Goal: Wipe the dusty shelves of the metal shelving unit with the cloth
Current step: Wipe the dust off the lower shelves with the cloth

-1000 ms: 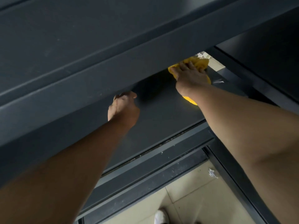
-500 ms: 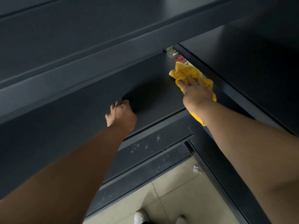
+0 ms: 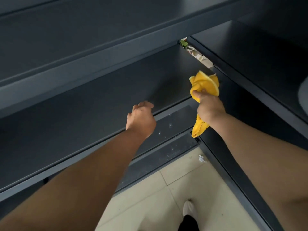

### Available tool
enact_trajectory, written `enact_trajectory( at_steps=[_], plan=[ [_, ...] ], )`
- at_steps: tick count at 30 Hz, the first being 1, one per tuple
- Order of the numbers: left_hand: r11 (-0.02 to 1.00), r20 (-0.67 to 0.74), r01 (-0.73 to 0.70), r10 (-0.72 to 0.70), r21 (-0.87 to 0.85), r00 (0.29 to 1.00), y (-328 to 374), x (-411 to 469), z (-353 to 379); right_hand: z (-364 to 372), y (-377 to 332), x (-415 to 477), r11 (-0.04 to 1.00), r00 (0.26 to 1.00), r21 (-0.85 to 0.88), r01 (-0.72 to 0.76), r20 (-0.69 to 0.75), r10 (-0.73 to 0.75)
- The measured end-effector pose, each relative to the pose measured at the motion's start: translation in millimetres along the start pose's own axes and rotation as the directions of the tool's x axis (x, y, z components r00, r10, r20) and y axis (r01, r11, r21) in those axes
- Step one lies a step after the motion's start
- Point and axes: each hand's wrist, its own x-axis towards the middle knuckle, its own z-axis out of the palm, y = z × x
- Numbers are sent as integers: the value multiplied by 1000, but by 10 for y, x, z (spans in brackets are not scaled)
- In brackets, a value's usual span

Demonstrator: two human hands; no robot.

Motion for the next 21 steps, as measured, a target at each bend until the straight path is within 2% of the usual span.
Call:
enact_trajectory(
  at_steps=[6,11,16,21],
  plan=[
    [995,122,24,-13,-94,992,-343,-492,-308,296,-425,-812,997,995,62,48,85,-53],
    [996,220,-35,51,-76,974,-644,-894,-407,550,-600,-1501,977,946,54,206,246,-213],
    [993,416,5,44,-116,908,-955,-1325,-263,813,-788,-1919,964,948,120,238,187,-258],
    [933,507,307,-176,-186,844,-1233,-1634,57,1031,-855,-2140,913,942,301,276,106,-319]
  ],
)
